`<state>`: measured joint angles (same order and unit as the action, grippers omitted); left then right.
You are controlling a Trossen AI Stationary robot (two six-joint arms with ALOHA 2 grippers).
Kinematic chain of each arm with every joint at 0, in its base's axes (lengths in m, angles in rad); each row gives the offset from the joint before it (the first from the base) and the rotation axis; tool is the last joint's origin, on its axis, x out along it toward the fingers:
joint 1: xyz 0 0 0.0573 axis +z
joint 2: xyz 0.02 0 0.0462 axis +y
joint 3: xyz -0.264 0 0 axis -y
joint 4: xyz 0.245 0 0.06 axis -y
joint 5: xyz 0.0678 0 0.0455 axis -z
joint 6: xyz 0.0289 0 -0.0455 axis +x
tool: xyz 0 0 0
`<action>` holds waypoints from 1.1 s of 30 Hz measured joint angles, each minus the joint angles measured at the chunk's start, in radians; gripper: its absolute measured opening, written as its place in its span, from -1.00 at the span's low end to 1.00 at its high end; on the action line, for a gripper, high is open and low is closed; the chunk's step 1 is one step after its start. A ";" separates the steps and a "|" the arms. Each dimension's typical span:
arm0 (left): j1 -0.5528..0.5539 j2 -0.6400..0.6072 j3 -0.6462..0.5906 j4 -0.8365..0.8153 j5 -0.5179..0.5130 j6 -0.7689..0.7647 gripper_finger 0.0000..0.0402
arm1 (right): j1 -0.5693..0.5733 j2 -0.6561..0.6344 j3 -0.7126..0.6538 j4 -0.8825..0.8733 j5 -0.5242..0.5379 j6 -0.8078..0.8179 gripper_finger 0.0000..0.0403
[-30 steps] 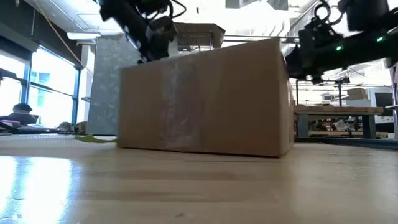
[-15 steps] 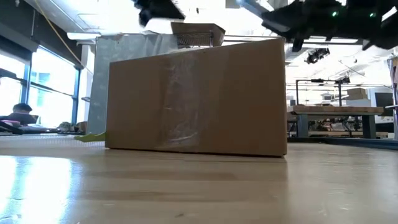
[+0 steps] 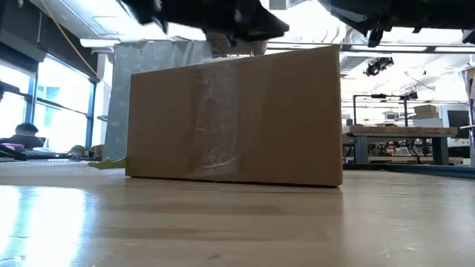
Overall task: Unpack boxes
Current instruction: Open the cardboard box using the silver cutter
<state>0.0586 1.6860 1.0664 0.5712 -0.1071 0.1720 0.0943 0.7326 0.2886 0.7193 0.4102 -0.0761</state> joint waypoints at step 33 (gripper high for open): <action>-0.069 0.115 0.064 0.410 0.095 -0.057 0.14 | 0.129 0.070 0.010 0.109 -0.024 -0.019 -0.47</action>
<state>-0.0105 1.8008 1.1307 0.9808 -0.0120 0.1152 0.2237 0.8028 0.2981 0.8282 0.3861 -0.0947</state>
